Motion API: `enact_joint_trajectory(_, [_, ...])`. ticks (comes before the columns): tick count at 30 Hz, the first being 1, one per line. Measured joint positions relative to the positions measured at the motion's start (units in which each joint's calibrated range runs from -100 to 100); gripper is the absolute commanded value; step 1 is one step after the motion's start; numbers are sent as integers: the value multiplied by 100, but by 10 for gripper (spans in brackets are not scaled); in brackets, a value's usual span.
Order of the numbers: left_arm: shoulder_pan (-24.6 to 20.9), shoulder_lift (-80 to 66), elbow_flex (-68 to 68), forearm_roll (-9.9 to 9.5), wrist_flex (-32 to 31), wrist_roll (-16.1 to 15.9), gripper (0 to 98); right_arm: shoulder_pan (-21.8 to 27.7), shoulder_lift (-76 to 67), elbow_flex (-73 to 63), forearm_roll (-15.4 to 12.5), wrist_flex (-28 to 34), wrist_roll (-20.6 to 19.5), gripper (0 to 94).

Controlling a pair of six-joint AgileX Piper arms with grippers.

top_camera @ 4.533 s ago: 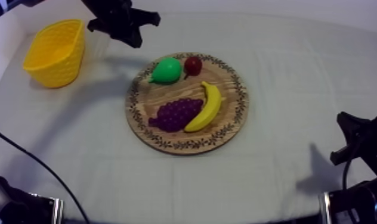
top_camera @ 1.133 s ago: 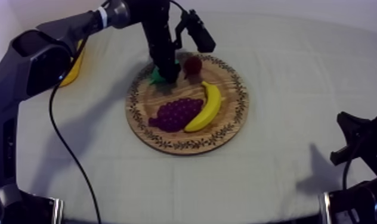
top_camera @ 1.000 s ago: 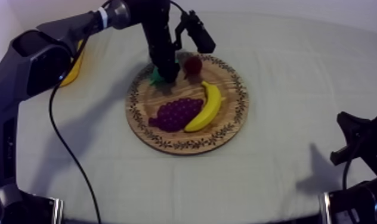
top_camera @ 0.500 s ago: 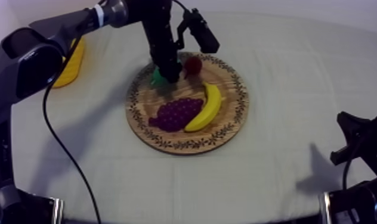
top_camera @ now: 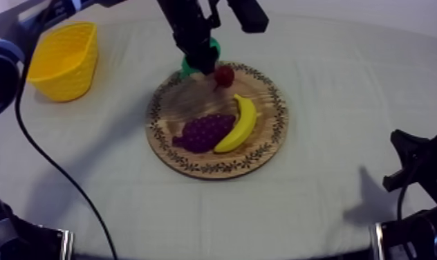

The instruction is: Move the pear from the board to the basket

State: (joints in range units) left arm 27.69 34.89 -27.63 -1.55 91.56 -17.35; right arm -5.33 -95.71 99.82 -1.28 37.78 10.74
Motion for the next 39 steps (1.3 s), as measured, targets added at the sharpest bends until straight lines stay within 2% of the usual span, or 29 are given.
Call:
enact_joint_trajectory(13, [58, -914, 449, -93, 177, 100, 522, 0, 0, 0, 0, 0, 0, 4])
enact_joint_trajectory(22, [-241, -1355, 795, -198, 180, 115, 518, 0, 0, 0, 0, 0, 0, 4])
enact_joint_trajectory(29, [-858, -1833, 1284, -195, 166, -11, 520, 0, 0, 0, 0, 0, -11, 4])
enact_joint_trajectory(39, [-2000, -2303, 1646, -234, 181, -234, 512, 0, 0, 0, 0, 0, -1, 4])
